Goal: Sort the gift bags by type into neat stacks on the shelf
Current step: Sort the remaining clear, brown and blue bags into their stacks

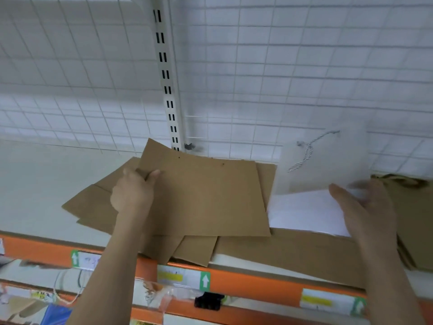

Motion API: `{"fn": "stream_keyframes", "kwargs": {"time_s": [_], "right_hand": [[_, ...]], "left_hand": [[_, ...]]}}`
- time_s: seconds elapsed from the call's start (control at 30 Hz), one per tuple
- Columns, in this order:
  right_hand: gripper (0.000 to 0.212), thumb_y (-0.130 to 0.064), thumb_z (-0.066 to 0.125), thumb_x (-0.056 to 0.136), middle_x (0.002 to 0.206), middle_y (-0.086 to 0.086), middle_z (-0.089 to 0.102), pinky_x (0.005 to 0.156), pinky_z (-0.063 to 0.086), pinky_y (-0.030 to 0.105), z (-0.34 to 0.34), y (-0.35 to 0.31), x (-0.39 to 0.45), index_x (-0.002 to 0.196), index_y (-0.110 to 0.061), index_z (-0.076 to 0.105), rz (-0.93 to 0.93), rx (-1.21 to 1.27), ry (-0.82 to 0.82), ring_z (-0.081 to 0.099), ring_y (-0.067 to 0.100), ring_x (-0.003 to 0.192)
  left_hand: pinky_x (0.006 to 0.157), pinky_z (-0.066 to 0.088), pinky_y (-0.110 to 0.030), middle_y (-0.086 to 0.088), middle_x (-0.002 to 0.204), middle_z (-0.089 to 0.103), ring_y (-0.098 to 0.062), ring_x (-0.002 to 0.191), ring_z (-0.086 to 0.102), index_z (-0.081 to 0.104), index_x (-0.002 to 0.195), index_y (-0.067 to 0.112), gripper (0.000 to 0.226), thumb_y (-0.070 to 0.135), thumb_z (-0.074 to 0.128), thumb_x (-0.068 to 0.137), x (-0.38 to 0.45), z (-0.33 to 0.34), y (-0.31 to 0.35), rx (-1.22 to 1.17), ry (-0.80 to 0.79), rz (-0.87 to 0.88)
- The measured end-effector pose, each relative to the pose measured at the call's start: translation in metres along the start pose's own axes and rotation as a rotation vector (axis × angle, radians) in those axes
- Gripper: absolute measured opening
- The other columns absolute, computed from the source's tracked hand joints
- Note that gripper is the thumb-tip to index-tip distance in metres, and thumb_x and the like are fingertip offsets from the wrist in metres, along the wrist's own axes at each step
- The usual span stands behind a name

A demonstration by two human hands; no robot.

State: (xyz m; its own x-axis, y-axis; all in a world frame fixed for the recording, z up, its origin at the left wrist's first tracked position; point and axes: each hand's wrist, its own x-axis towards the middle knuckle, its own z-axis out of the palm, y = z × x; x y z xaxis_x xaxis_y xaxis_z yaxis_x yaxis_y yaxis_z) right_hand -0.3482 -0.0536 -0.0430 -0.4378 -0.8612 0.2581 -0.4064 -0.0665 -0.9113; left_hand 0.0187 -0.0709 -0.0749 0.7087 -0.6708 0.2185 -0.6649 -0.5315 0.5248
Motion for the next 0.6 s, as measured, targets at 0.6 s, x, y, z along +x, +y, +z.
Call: {"fn": "stream_keyframes", "kwargs": {"time_s": [0.6], "right_hand": [[0.021,-0.023,0.070,0.078,0.093,-0.007,0.062,0.073,0.046,0.031,-0.149,0.084,0.059,0.093,-0.024,0.056,0.082,0.154,-0.115,0.058,0.019,0.094]], "left_hand": [[0.063,0.036,-0.032,-0.009,0.088,0.057,-0.026,0.081,0.052,0.055,0.095,-0.002,0.053,0.049,0.062,0.080,-0.173,0.037,0.132,-0.551,-0.216,-0.082]]}}
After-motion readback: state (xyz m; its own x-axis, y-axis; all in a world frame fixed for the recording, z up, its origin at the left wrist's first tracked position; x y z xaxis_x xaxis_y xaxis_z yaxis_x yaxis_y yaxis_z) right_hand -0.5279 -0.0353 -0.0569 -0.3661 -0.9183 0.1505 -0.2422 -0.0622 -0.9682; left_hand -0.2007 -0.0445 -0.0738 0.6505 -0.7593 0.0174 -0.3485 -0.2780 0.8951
